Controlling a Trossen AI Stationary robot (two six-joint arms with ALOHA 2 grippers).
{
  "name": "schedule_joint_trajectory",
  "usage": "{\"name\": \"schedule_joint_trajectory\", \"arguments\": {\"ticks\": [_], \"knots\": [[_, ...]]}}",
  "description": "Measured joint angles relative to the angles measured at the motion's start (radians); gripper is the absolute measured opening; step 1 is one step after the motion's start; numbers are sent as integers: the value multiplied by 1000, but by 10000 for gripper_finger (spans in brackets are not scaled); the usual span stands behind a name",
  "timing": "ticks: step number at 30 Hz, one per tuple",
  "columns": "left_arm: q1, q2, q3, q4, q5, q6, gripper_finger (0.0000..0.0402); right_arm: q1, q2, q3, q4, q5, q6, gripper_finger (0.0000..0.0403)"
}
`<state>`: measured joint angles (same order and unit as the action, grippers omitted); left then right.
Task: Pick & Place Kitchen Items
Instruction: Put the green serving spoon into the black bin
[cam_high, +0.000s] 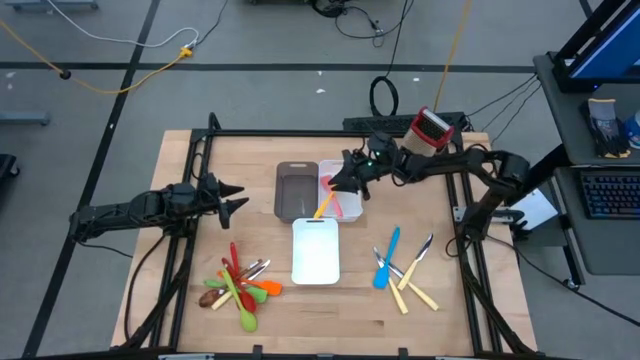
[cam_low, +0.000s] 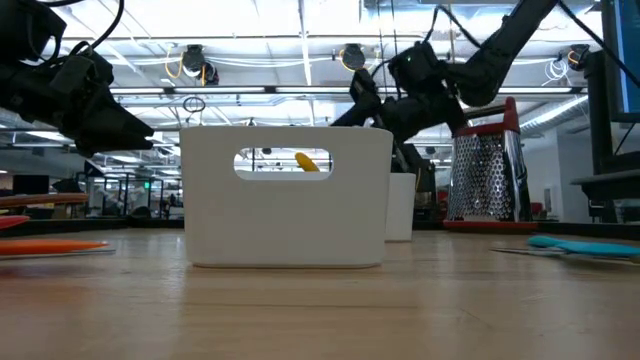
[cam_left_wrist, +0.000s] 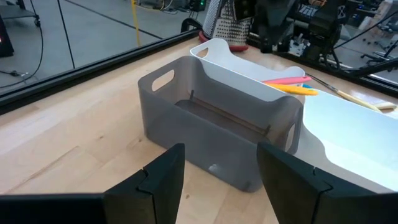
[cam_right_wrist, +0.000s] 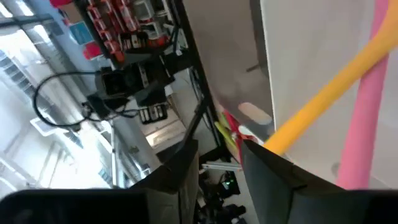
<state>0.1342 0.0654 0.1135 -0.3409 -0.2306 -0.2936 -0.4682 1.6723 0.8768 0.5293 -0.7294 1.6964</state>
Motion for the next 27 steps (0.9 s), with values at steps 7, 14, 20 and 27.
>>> {"name": "schedule_joint_trajectory", "arguments": {"ticks": [7,14,20,27], "knots": [[0,0,0,0,2,-35,207,63,-90,-1,-15,84,-64,104],[0,0,0,1,3,-34,207,130,-159,0,-50,200,-177,98],[0,0,0,2,3,-35,207,193,-197,-1,-51,287,-274,97],[0,0,0,2,52,-84,207,268,-241,-1,-52,345,-409,98]]}}
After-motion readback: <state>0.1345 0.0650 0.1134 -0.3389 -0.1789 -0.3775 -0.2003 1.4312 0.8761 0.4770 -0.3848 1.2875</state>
